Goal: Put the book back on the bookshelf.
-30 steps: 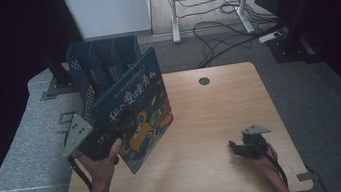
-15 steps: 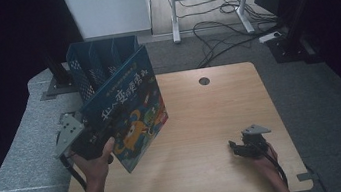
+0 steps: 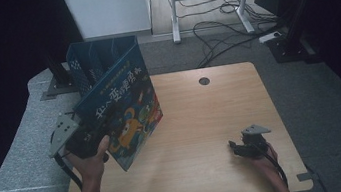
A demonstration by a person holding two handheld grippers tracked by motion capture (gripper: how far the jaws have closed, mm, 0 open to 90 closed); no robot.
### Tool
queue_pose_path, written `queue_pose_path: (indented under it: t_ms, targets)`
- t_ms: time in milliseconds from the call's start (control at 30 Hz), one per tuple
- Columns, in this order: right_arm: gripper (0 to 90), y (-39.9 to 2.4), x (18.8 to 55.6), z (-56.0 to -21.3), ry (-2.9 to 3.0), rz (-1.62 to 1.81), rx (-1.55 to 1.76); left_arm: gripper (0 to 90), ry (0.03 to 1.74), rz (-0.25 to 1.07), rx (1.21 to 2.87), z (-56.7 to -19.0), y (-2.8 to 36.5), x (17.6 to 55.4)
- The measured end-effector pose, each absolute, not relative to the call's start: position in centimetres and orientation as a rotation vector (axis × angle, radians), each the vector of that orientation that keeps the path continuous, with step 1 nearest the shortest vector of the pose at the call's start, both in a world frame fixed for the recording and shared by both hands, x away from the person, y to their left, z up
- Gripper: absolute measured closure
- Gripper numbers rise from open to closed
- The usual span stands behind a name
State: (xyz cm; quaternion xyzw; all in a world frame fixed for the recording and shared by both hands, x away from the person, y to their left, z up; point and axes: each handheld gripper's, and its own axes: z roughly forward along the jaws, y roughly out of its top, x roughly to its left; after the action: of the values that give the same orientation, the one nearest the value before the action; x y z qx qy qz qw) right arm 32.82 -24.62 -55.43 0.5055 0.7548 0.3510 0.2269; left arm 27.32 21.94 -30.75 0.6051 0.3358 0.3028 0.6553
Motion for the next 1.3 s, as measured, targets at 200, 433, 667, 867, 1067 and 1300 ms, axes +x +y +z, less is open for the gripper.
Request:
queue_pose_path:
  t_ms: [200,433,667,867,1067,1300]
  targets:
    - [31.6,-24.6,32.8,-55.4,2.08,0.967,1.393,82.7,0.781,0.692,1.376,-30.7,22.4,27.9]
    - [31.7,-24.6,32.8,-55.4,2.081,0.967,1.393,82.7,0.801,0.714,1.365,-30.8,22.8,28.2]
    - [31.7,-24.6,32.8,-55.4,2.08,0.967,1.393,82.7,0.817,0.734,1.356,-30.8,23.3,28.4]
    - [31.7,-24.6,32.8,-55.4,2.08,0.967,1.393,82.6,0.835,0.738,1.347,-31.0,23.6,28.7]
    - [31.7,-24.6,32.8,-55.4,2.08,0.967,1.392,82.6,0.851,0.752,1.338,-30.9,23.9,28.9]
    - [31.7,-24.6,32.8,-55.4,2.08,0.967,1.393,82.6,0.861,0.759,1.335,-30.7,24.4,28.7]
